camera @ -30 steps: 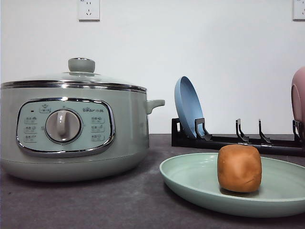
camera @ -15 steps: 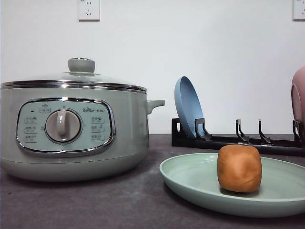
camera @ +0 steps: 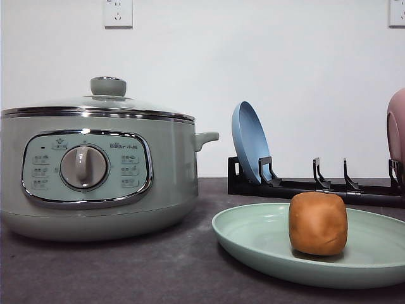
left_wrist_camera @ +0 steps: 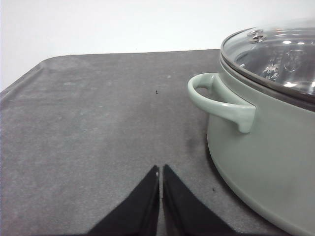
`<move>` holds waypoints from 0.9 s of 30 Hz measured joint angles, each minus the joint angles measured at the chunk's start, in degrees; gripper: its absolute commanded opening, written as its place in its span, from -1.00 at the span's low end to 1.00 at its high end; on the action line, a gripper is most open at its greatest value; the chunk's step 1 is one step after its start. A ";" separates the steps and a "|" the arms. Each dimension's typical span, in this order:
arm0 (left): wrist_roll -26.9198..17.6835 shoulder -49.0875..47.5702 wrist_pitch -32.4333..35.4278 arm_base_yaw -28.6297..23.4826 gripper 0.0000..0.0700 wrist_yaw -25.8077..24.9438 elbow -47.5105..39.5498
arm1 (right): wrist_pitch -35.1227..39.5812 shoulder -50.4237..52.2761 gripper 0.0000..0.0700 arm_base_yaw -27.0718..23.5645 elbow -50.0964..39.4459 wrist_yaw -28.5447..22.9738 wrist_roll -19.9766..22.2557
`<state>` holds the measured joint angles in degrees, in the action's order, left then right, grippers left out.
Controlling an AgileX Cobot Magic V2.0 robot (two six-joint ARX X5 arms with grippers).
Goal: Transfer potato from steamer to green plate
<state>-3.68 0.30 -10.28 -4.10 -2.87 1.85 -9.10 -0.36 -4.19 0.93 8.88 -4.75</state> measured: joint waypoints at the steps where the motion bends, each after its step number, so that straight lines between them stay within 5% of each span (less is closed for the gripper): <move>1: 0.00 0.00 0.00 0.00 -0.99 0.01 -0.01 | 0.00 0.00 -1.00 0.00 0.00 0.00 0.00; 27: 0.00 0.00 0.00 0.00 -0.99 0.01 -0.01 | 0.00 0.00 -1.00 0.00 0.00 0.00 0.00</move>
<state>-3.68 0.30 -10.28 -4.10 -2.87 1.85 -9.10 -0.36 -4.19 0.93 8.88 -4.75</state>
